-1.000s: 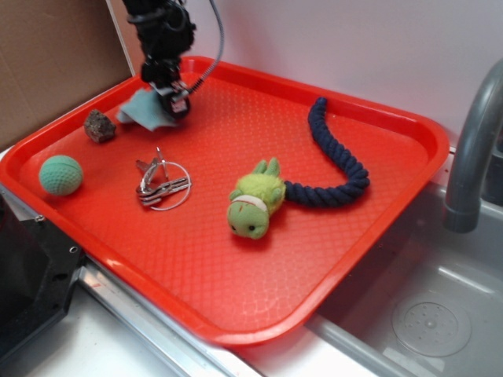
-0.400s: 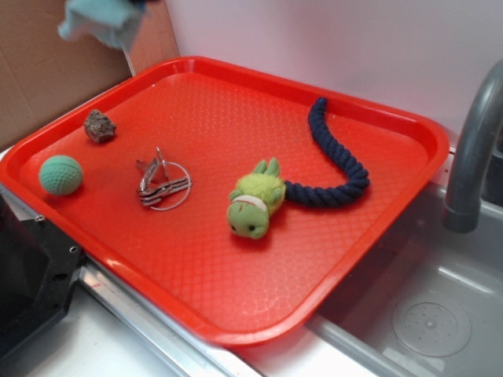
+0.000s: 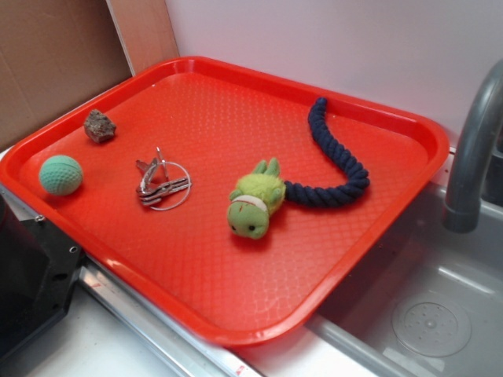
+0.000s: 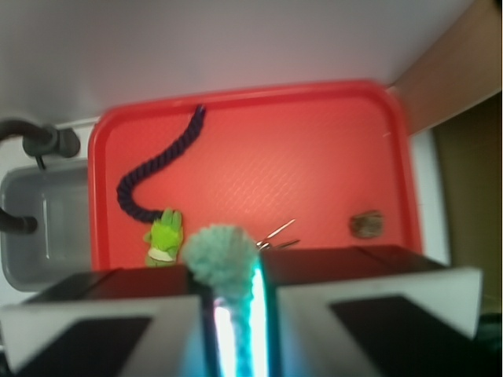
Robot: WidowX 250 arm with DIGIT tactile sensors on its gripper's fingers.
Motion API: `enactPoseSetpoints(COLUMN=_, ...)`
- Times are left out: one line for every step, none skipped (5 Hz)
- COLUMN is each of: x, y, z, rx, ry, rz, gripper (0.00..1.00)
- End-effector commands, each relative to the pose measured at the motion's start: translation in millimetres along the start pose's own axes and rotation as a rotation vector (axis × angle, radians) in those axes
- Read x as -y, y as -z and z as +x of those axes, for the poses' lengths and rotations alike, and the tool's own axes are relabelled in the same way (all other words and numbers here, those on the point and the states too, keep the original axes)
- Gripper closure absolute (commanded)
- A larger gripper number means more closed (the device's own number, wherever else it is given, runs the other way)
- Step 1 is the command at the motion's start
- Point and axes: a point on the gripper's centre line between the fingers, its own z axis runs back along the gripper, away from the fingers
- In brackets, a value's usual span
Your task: Grab the blue cloth.
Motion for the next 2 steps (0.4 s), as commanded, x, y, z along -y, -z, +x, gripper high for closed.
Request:
enactPoseSetpoints(x=11.9, y=30.6, z=5.2, rx=-0.044, ry=0.024, rz=0.055, gripper=1.00)
enactPoseSetpoints(x=8.4, y=70.2, z=11.2, rx=-0.087, ry=0.027, rz=0.119, gripper=1.00)
